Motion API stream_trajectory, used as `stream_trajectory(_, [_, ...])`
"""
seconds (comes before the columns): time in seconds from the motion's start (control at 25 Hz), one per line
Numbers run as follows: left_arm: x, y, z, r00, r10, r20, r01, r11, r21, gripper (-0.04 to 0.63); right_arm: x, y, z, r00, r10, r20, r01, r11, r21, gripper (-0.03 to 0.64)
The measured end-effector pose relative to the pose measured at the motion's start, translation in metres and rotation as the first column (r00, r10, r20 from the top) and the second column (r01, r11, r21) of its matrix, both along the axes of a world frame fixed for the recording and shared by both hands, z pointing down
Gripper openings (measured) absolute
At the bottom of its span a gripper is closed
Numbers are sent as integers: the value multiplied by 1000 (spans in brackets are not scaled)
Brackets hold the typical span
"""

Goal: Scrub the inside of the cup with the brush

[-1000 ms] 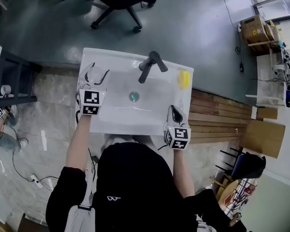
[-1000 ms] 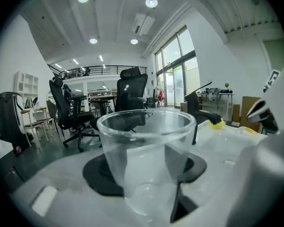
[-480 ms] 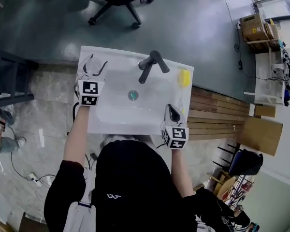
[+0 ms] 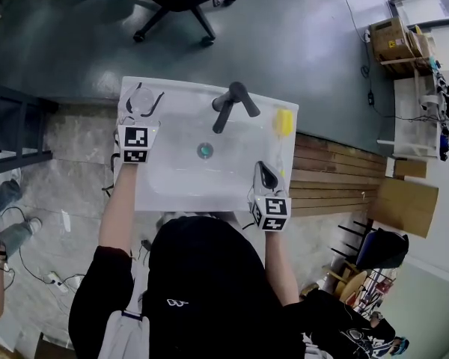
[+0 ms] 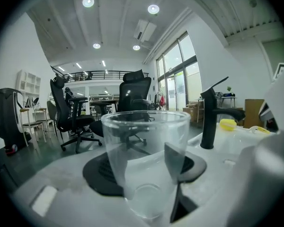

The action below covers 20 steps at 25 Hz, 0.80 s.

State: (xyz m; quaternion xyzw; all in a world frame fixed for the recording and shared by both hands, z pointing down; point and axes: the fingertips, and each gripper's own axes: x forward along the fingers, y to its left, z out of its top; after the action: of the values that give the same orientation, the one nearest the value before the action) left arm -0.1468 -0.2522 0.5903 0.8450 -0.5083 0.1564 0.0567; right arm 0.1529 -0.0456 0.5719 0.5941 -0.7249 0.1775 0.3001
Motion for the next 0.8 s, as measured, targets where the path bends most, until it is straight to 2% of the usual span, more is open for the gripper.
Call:
stream_trajectory(0.16, [1,-1,-1,1000,8,-3,-8,1000,6,278,2,-1,-2,1000,4,-1,-4,1000,4,-2])
stream_trajectory(0.32, [2,-1,5,999,29,26,-29,1000,-7,293,-1,-3,-2,1000,-7,4,7,1000,6,-2])
stream_trajectory(0.4, [3,1,8,999,38,15,-37,999,-18,334,-3,-3,-2,1000,-14,9,14,1000,7,-2])
stream_trajectory(0.56, [1,9,1,999,49,-11,-49,999,-12,347,-8,-6,-3,999,-28,17,28,1000,10,-2])
stream_trajectory(0.8, [-12,26,-27,999,16,-43,-15,1000,14,354,-17,-11,0,998,-54,35,54,998,11,-2])
